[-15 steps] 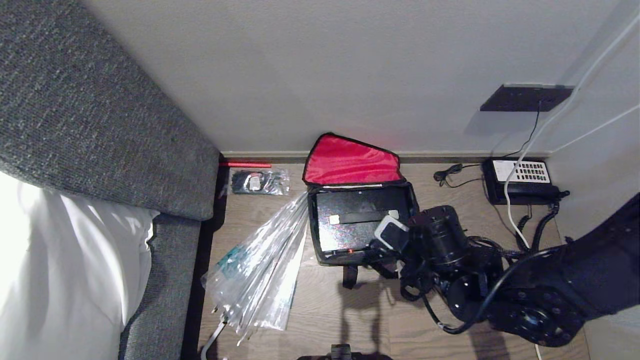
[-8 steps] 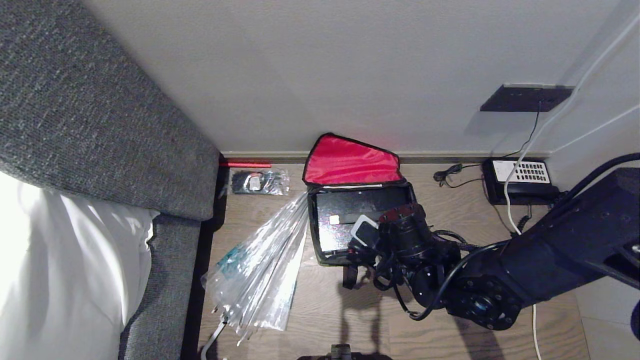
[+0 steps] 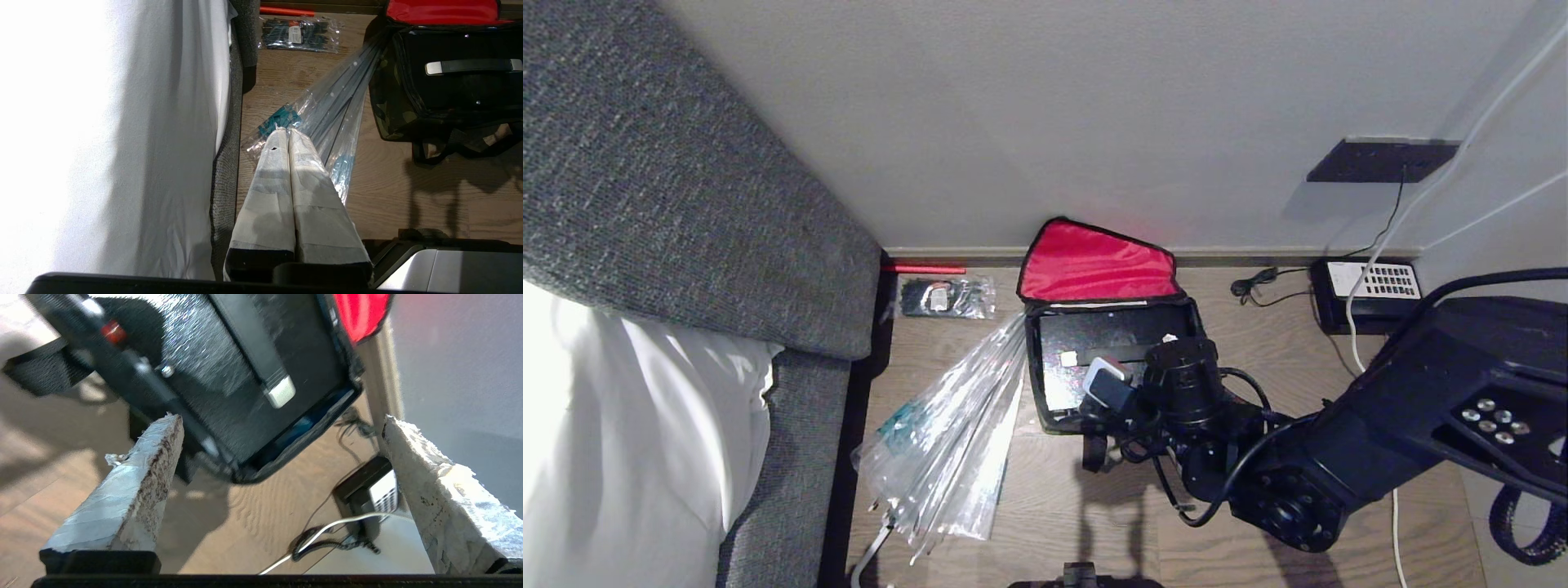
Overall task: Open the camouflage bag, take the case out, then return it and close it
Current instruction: Grip the handle
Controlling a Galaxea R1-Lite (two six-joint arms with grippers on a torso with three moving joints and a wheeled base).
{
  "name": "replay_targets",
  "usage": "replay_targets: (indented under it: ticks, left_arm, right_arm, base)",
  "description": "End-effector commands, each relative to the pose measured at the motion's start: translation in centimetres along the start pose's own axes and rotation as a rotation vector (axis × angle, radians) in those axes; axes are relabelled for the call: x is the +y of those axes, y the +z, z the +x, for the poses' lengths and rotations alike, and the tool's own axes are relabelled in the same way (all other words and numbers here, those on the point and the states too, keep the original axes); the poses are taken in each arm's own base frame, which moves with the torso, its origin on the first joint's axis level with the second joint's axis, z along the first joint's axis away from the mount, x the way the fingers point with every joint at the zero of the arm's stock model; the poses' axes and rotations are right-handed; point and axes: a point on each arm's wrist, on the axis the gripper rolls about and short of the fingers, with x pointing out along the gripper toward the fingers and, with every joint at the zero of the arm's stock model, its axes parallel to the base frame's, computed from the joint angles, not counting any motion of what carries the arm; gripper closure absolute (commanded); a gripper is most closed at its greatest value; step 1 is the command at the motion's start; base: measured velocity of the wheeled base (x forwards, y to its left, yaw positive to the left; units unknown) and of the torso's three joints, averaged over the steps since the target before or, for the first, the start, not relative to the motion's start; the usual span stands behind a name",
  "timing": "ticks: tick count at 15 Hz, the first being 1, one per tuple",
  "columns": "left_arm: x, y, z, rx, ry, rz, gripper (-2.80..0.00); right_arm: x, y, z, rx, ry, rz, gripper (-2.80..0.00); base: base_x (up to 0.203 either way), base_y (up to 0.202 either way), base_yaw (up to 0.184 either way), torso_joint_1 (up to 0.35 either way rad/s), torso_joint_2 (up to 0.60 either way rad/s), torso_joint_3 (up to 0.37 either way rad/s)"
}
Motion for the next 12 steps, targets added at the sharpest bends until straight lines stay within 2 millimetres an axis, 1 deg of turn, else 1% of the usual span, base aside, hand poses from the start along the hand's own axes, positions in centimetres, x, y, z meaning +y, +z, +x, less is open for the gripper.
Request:
replay_targets:
  ticks: [1, 3, 5, 6, 8, 9, 10, 12]
  left_arm:
    - [0.0, 0.0, 0.0, 0.000, 0.001, 0.001, 0.00]
    - [0.0, 0.0, 0.0, 0.000, 0.001, 0.000, 0.00]
    - [0.0, 0.0, 0.0, 0.000, 0.001, 0.001, 0.00]
    - [0.0, 0.0, 0.0, 0.000, 0.001, 0.000, 0.00]
    - [0.0, 0.0, 0.0, 0.000, 0.001, 0.000, 0.00]
    - [0.0, 0.0, 0.0, 0.000, 0.001, 0.001, 0.00]
    - [0.0, 0.0, 0.0, 0.000, 0.001, 0.001, 0.00]
    - [0.0, 0.0, 0.0, 0.000, 0.000, 0.001, 0.00]
  right_arm:
    - [0.3, 0.2, 0.5, -0.009, -0.017, -0.021, -2.80]
    - [0.6, 0.4, 0.9, -0.030, -0.047, -0.089, -2.80]
    - [1.2, -0.2, 0.8, -0.036, -0.048, -0.215, -2.80]
    - [1.8, -0.5, 0.9, -0.058, -0.018, -0.277, -2.80]
    - [2.6, -0.7, 1.3, -0.069, 0.019, -0.343, -2.80]
    - [2.7, -0.3, 1.7, -0.068, 0.007, -0.379, -2.80]
    - [3.1, -0.2, 2.2, -0.066, 0.003, -0.418, -2.80]
    - [4.2, -0.1, 3.2, -0.058, 0.010, -0.440, -2.80]
  base:
    - [0.000, 0.000, 0.000, 0.000, 0.00, 0.000]
    - [0.000, 0.000, 0.000, 0.000, 0.00, 0.000]
    - [0.000, 0.000, 0.000, 0.000, 0.00, 0.000]
    - [0.000, 0.000, 0.000, 0.000, 0.00, 0.000]
    - [0.000, 0.000, 0.000, 0.000, 0.00, 0.000]
    - [0.000, 0.000, 0.000, 0.000, 0.00, 0.000]
    - [0.000, 0.000, 0.000, 0.000, 0.00, 0.000]
    - [0.000, 0.000, 0.000, 0.000, 0.00, 0.000]
